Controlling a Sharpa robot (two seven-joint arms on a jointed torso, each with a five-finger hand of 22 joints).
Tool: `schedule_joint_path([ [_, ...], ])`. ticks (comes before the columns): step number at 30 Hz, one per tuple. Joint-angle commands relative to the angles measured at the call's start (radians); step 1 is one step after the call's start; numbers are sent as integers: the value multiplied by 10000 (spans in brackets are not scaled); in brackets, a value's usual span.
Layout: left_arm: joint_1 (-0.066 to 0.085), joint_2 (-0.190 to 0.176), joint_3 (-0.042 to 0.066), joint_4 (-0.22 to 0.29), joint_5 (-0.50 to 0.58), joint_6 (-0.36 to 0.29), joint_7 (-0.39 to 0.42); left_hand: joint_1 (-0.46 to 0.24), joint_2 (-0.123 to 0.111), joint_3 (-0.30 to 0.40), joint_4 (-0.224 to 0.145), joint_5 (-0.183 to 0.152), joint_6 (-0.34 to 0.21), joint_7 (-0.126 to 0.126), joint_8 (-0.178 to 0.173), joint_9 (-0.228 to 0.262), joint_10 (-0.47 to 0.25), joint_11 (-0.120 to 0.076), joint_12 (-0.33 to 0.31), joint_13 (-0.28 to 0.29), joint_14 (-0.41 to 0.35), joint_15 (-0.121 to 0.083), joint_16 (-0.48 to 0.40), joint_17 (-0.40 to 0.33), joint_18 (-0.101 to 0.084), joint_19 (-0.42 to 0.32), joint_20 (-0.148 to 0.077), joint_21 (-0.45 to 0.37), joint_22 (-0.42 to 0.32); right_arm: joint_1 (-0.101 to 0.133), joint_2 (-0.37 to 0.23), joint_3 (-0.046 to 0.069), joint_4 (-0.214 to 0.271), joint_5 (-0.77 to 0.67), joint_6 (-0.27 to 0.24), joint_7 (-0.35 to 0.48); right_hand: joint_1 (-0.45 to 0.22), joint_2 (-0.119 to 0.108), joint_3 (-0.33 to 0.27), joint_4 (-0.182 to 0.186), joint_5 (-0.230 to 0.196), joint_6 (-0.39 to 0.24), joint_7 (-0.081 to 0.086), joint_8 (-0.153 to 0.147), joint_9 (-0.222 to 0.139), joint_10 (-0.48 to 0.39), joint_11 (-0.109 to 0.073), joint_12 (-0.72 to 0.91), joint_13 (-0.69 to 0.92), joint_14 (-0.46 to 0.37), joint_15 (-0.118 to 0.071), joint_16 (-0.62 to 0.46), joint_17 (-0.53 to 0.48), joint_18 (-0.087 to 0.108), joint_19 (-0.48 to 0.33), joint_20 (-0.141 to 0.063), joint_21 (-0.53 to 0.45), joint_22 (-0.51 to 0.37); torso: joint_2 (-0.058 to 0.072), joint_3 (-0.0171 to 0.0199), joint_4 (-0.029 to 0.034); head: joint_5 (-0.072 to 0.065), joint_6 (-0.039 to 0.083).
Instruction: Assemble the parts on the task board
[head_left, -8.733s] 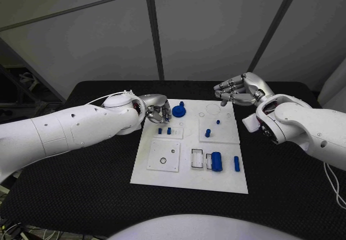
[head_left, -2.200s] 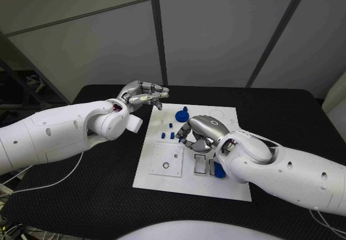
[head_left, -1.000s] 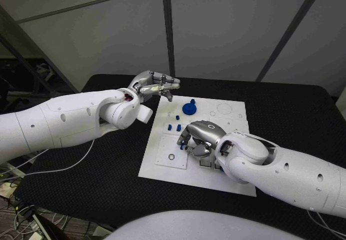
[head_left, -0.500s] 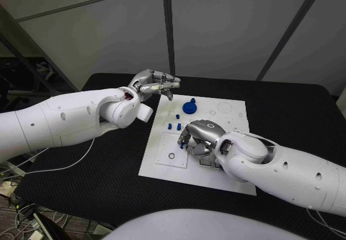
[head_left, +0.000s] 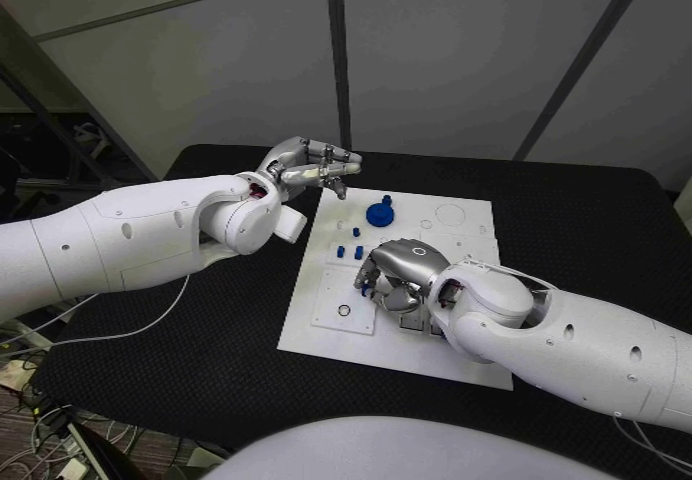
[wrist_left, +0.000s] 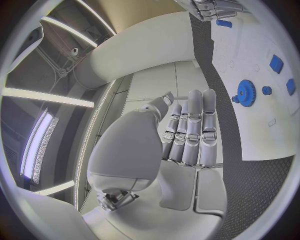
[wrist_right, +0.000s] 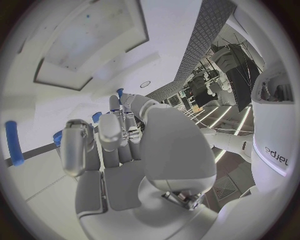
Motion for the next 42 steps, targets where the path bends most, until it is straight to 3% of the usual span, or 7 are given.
schedule_joint_path([
  [1,19,-9,13,26,30,35,96,72,-19,-26,-35,-6,-74,-2,37,-13,-83,-15,-3,-8,-76,20,-49,-10,-187,-15,27,-46,-14,-14,-1,-34,-23,-99,234,28,-271,-128,-184,78,-63,-310,53,-82,-101,-503,103,-268,-160,125,173,-153,-234,79,-274,62,-240,969,-3,5,-5,11,-13],
  [4,20,-18,13,27,30,45,87,71,-19,-27,-35,-6,-75,-2,37,-13,-85,-14,-2,-7,-76,21,-50,-11,-187,-14,27,-46,-14,-13,-27,-43,-49,121,-378,220,-351,-241,-345,128,-341,-570,121,-59,-163,-1296,266,-439,-333,-201,298,-879,-1189,375,-1186,187,-1243,31,-9,0,-19,19,-5],
  [6,21,-16,13,22,30,69,79,71,-19,-35,-38,-6,-84,2,38,-13,-103,-11,3,-6,-80,24,-53,-17,-187,-7,30,-46,-15,-13,-45,-45,-52,233,-755,331,-327,-256,-397,117,-321,-631,155,-52,-177,-1455,306,-396,-345,-249,324,-995,-1347,414,-1313,226,-1404,-106,-8,7,-14,19,7],
  [15,22,-11,13,-16,30,96,76,66,-20,-42,-37,-7,-90,4,39,-13,-116,-8,5,-6,-82,27,-56,-20,-188,-4,32,-47,-15,-14,-176,-48,47,626,-2021,643,-267,-257,-456,99,-190,-703,195,-38,-193,-1621,345,-297,-341,-283,348,-1100,-1518,439,-1386,266,-1522,-201,-7,16,-7,-6,39],
  [23,20,-12,13,-55,30,84,86,65,-16,-46,-38,-6,-93,5,42,-12,-129,-6,8,-5,-86,29,-59,-24,-188,-1,34,-49,-17,-16,-571,-46,457,991,-2636,887,-252,-265,-483,96,-116,-698,205,-26,-192,-1594,344,-196,-325,-255,348,-1061,-1496,435,-1357,274,-1513,-189,-9,19,-12,-31,89],
  [32,18,-55,11,-88,30,63,93,69,-12,-47,-41,-5,-93,4,45,-11,-134,-6,12,-4,-88,30,-62,-27,-187,0,35,-50,-17,45,-1785,-5,1216,1123,-2093,471,-210,-225,-484,106,-49,-667,157,-9,-187,-1370,278,86,-294,-178,303,-931,-1399,391,-1177,249,-1364,-50,-27,9,-37,-167,176],
  [42,12,-75,9,-140,30,61,111,69,-12,-47,-41,-5,-93,4,45,-11,-134,-6,12,-4,-88,30,-62,-27,-187,0,35,-50,-17,289,-2830,345,1317,697,-944,-359,-299,-468,-702,169,-261,-1011,6,-71,-248,-1728,246,117,-350,-171,282,-951,-1515,405,-1201,223,-1449,-123,-41,39,-65,-348,318],
])
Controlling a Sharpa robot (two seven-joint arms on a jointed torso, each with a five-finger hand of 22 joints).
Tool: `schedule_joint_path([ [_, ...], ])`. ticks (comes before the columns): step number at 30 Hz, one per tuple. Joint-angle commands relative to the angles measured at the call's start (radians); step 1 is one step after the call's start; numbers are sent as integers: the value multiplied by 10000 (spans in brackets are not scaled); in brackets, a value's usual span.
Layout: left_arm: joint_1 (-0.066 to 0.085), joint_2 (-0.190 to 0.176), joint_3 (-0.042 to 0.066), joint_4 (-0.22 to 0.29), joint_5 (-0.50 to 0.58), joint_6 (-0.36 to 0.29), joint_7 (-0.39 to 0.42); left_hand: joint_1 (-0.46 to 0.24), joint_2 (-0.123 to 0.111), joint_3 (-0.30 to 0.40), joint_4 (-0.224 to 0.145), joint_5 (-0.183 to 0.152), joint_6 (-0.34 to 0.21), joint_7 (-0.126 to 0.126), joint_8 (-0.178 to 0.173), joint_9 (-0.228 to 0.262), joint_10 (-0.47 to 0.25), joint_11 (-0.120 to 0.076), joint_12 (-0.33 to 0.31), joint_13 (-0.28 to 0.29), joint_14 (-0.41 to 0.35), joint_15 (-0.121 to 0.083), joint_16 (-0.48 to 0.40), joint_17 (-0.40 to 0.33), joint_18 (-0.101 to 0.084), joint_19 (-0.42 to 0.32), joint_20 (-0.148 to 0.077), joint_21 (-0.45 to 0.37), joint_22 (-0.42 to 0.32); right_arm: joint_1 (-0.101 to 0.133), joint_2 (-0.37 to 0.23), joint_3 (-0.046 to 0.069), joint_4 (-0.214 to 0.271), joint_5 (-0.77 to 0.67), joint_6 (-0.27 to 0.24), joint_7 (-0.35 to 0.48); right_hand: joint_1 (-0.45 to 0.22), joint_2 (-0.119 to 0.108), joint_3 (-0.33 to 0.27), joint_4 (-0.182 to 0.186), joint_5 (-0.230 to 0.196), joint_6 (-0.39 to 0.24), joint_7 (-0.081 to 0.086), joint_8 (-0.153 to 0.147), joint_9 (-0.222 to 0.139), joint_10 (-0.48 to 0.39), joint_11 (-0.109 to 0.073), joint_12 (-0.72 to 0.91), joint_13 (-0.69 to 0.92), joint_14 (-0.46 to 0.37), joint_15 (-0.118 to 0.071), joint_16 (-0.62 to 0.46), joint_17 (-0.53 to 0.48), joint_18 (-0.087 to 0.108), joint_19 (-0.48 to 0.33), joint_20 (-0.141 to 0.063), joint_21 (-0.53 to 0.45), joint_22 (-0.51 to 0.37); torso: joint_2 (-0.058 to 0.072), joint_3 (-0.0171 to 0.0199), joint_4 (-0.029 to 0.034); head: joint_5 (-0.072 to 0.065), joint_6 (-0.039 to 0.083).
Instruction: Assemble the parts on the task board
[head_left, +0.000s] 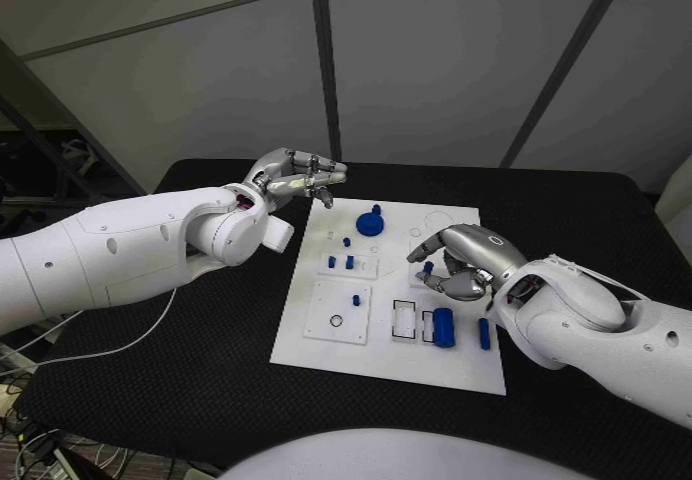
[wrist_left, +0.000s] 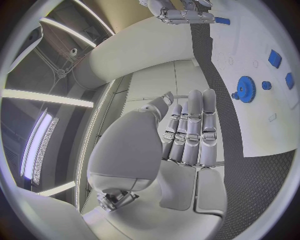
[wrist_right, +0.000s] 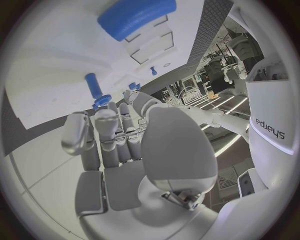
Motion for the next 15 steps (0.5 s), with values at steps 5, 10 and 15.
schedule_joint_path([
  [5,7,18,8,-41,26,66,120,75,-6,-20,-18,-4,-89,2,52,-10,-64,-6,21,-2,-54,-6,-64,-12,-188,3,36,-51,-11,61,-163,69,-95,-526,1116,-768,51,-141,-187,47,-143,-209,-103,-1,-22,-289,16,93,-13,49,-34,8,-94,101,-40,-22,-139,-100,3,1,8,-146,83],
  [10,5,26,8,-51,26,72,117,75,-6,-20,-18,-4,-89,2,52,-10,-64,-6,21,-2,-54,-6,-64,-12,-188,3,36,-51,-11,71,-156,81,-200,-625,1264,-858,77,-116,-195,56,-151,-208,-127,9,-18,-309,16,116,-8,51,-33,14,-96,103,-43,-21,-150,-108,19,-15,13,-180,97],
  [15,5,26,8,-49,26,77,115,75,-6,-20,-18,-4,-89,2,52,-10,-64,-6,21,-2,-54,-6,-64,-12,-188,3,36,-51,-11,75,-59,85,-342,-658,1372,-878,112,-71,-193,70,-147,-184,-145,28,-8,-287,9,171,3,53,-36,20,-104,98,-22,-23,-136,-93,17,-26,24,-200,96],
])
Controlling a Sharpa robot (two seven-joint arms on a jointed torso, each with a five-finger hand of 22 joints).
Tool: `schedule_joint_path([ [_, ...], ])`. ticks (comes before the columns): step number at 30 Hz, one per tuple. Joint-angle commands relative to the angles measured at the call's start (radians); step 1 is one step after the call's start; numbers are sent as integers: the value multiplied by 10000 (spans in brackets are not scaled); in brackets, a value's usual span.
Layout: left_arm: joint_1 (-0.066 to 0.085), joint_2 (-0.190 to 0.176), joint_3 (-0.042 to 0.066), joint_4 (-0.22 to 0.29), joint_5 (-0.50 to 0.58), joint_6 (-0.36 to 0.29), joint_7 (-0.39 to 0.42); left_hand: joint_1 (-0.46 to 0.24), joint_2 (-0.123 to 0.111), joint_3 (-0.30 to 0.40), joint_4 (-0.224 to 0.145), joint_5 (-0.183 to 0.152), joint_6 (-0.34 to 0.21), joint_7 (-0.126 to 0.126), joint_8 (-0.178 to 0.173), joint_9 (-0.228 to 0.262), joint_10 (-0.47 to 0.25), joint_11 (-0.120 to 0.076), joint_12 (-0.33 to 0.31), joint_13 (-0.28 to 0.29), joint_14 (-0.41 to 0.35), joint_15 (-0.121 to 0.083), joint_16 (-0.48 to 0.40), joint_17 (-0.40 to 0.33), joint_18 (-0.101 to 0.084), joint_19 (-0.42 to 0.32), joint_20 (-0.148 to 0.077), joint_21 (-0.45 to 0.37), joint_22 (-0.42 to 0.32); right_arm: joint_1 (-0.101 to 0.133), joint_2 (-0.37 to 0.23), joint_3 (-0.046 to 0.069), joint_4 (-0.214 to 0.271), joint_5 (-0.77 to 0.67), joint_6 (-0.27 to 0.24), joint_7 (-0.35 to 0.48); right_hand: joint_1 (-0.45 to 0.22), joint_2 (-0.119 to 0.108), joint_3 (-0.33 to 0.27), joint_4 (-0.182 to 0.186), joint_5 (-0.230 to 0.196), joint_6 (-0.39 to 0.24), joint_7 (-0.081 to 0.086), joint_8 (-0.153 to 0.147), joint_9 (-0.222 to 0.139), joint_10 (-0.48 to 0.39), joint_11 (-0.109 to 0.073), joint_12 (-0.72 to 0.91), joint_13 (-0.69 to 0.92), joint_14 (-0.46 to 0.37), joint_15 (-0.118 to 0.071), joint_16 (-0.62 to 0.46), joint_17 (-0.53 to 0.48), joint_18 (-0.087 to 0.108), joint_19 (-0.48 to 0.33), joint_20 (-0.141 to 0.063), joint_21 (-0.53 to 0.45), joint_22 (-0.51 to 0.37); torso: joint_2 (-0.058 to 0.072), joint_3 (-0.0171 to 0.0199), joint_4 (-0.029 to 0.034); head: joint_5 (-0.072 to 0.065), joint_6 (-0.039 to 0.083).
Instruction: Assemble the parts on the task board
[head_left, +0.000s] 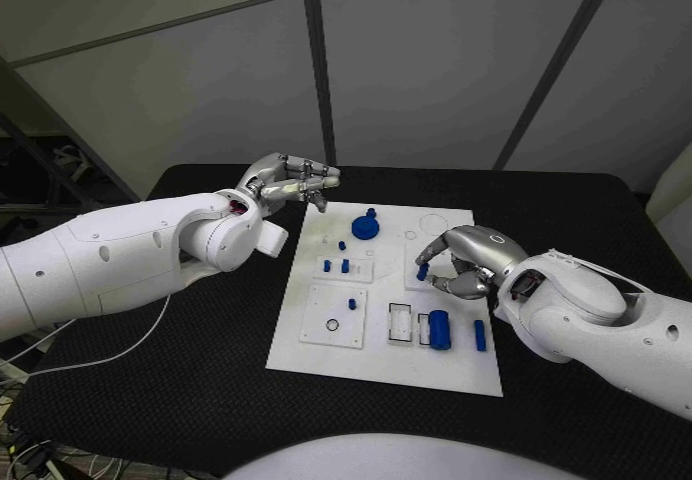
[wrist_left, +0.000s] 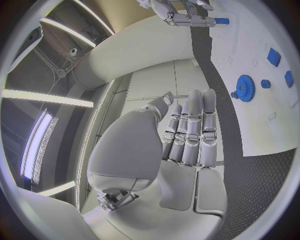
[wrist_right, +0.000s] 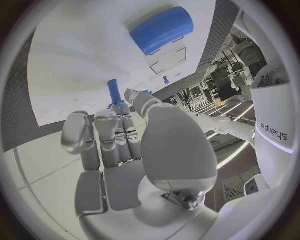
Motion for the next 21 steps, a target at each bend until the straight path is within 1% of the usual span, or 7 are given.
schedule_joint_path([
  [1,10,8,10,4,26,75,114,75,-6,-20,-18,-4,-88,2,52,-11,-65,-7,21,-2,-53,-7,-64,-14,-189,3,36,-51,-12,-21,68,-28,-111,-208,483,-244,92,-8,-21,22,-31,-18,-61,34,8,-9,-18,105,15,54,-40,23,-12,97,-14,-25,-19,3,5,-5,8,-1,-2],
  [2,10,8,10,4,26,75,114,75,-6,-20,-18,-4,-88,2,52,-11,-65,-7,21,-2,-53,-7,-64,-14,-189,3,36,-51,-12,-21,97,-28,-139,-210,491,-243,107,12,-13,26,-28,-12,-65,37,11,3,-20,126,18,53,-42,18,-26,96,-10,-26,-19,4,6,1,5,3,-6],
  [9,10,6,10,6,26,73,115,75,-6,-20,-18,-4,-88,2,52,-11,-65,-7,21,-2,-53,-7,-64,-14,-189,3,36,-51,-12,-20,245,-27,-331,-217,512,-258,199,143,74,54,-8,65,-47,67,32,107,-50,273,26,59,-65,37,-39,88,36,-44,10,32,3,-1,1,-2,-10],
  [13,11,10,10,4,26,76,116,75,-6,-20,-18,-4,-88,2,52,-11,-65,-7,21,-2,-53,-7,-64,-14,-189,3,36,-51,-12,-21,312,-27,-392,-218,321,-184,232,167,105,52,-4,70,-32,64,33,125,-58,304,22,59,-73,37,-50,88,39,-52,8,30,13,5,-2,-25,-1],
  [16,11,13,10,3,26,75,114,75,-6,-20,-18,-4,-88,2,52,-11,-65,-7,21,-2,-53,-7,-64,-14,-189,3,36,-51,-12,-21,348,-27,-415,-219,275,-143,273,192,143,44,1,92,-30,70,38,153,-67,339,20,61,-81,42,-53,85,53,-60,19,41,14,8,-4,-36,5],
  [21,11,9,10,11,26,70,111,75,-6,-20,-18,-4,-88,2,52,-11,-65,-7,21,-2,-53,-7,-64,-14,-189,3,36,-51,-12,-21,376,-27,-437,-219,285,-125,307,262,231,83,-16,287,6,135,79,544,-156,592,52,146,-147,285,222,11,291,-106,285,290,7,4,-2,-40,-8],
])
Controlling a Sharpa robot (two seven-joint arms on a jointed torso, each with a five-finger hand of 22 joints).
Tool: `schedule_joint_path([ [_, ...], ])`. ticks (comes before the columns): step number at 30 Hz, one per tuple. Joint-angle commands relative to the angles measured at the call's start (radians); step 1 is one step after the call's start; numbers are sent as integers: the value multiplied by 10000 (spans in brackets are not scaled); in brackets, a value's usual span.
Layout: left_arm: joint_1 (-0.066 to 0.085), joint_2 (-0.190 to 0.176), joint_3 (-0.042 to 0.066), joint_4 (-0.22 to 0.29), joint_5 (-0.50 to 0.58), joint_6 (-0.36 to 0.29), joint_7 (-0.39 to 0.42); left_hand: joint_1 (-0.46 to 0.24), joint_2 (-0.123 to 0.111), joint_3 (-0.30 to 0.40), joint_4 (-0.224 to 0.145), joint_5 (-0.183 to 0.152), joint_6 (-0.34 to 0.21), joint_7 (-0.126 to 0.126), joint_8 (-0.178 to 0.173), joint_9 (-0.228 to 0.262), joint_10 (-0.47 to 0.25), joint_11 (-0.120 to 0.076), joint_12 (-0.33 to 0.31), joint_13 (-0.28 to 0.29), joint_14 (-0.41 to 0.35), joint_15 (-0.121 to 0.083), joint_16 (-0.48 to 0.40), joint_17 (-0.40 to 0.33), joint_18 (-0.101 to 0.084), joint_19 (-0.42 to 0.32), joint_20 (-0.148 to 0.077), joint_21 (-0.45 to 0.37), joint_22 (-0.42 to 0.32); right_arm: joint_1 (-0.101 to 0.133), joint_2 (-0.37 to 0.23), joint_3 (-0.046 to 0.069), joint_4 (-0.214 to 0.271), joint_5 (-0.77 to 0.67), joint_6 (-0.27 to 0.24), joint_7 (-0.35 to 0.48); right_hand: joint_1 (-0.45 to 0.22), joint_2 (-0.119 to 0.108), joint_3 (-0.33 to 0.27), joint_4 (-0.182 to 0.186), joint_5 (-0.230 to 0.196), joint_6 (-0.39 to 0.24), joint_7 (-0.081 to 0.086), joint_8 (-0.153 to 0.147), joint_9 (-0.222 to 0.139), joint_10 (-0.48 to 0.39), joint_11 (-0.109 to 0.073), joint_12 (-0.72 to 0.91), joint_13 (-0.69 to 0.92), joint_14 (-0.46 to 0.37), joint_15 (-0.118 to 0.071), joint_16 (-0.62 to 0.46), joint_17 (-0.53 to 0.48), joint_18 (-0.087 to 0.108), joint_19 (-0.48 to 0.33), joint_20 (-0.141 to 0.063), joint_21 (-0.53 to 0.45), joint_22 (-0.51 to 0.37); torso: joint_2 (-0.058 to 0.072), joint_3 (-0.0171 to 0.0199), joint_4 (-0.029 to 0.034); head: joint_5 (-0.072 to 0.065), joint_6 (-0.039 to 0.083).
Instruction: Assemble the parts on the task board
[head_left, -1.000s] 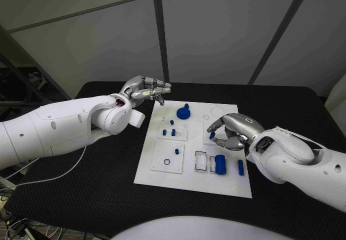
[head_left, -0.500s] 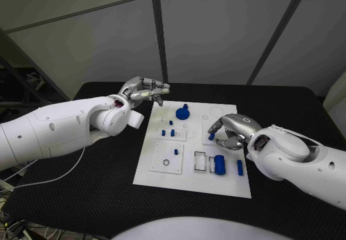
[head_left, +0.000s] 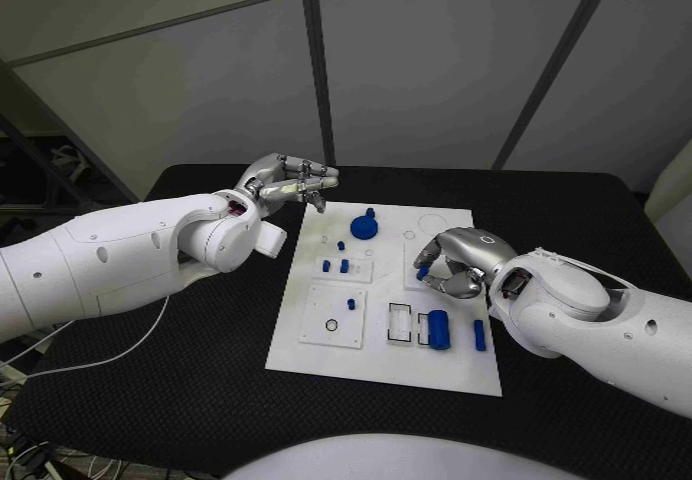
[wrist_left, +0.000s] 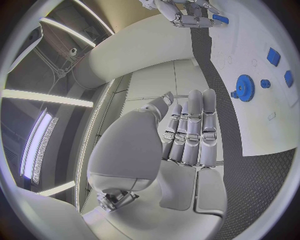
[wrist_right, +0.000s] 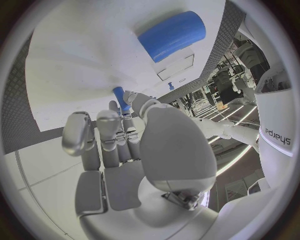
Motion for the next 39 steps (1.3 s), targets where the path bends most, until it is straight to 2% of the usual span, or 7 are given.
schedule_joint_path([
  [1,13,4,10,12,25,69,111,75,-6,-20,-18,-4,-89,2,52,-10,-65,-7,21,-2,-53,-7,-64,-15,-187,3,36,-51,-14,13,17,3,-5,-81,-48,63,69,29,92,7,-18,131,2,86,28,243,-44,134,25,72,-63,202,228,-1,164,-19,175,172,-3,1,-6,1,-11],
  [10,13,-1,11,9,25,69,111,80,4,-27,-24,-4,-84,0,66,-6,-74,-7,39,3,-54,-6,-67,-23,-186,9,38,-54,-16,13,47,3,5,-82,-228,65,193,287,117,20,-43,908,-155,414,198,1380,-337,651,230,270,-284,840,899,-186,722,-198,857,812,-10,1,-1,7,-36],
  [15,13,-6,11,15,25,68,112,80,4,-27,-24,-4,-84,0,66,-6,-74,-7,39,3,-54,-6,-67,-23,-186,9,38,-54,-16,12,53,3,10,-184,-530,-44,415,533,171,-113,-417,1262,-246,610,308,1742,-465,788,381,288,-393,978,992,-244,885,-313,1067,1012,-9,1,1,-1,-54],
  [21,13,-31,11,24,25,60,109,80,4,-27,-24,-4,-84,0,66,-6,-74,-7,39,3,-54,-6,-67,-23,-186,9,38,-54,-16,10,-24,4,152,-258,-998,-59,585,553,315,-282,-428,1284,-236,622,335,1786,-468,765,447,274,-408,996,956,-279,972,-353,1186,1127,-11,7,-7,17,-75],
  [26,13,-51,11,18,25,62,89,94,19,-29,-34,-3,-88,0,75,-5,-88,-8,56,6,-44,-10,-64,-29,-180,24,36,-53,-17,11,-227,17,480,-226,-1198,-38,560,511,344,-303,-378,1249,-208,598,335,1732,-439,703,457,265,-391,1000,930,-281,971,-351,1193,1135,-27,-5,-13,26,-64],
  [34,13,-33,11,-40,25,69,90,98,25,-34,-39,-3,-94,2,79,-5,-95,-8,69,9,-29,-14,-57,-31,-176,46,34,-46,-17,12,-443,451,1323,43,-1341,35,539,494,350,-303,-356,1235,-196,588,334,1713,-429,678,461,265,-383,1019,948,-285,980,-347,1208,1149,-28,0,-7,46,-29],
  [39,13,2,10,-75,25,73,96,97,23,-37,-40,-4,-95,2,81,-4,-98,-8,71,9,-31,-13,-59,-33,-176,49,34,-47,-18,13,-318,543,1641,301,-1274,116,531,492,350,-302,-349,1236,-193,587,335,1713,-426,673,463,268,-381,1031,963,-288,988,-345,1218,1159,-21,-13,4,69,-15],
])
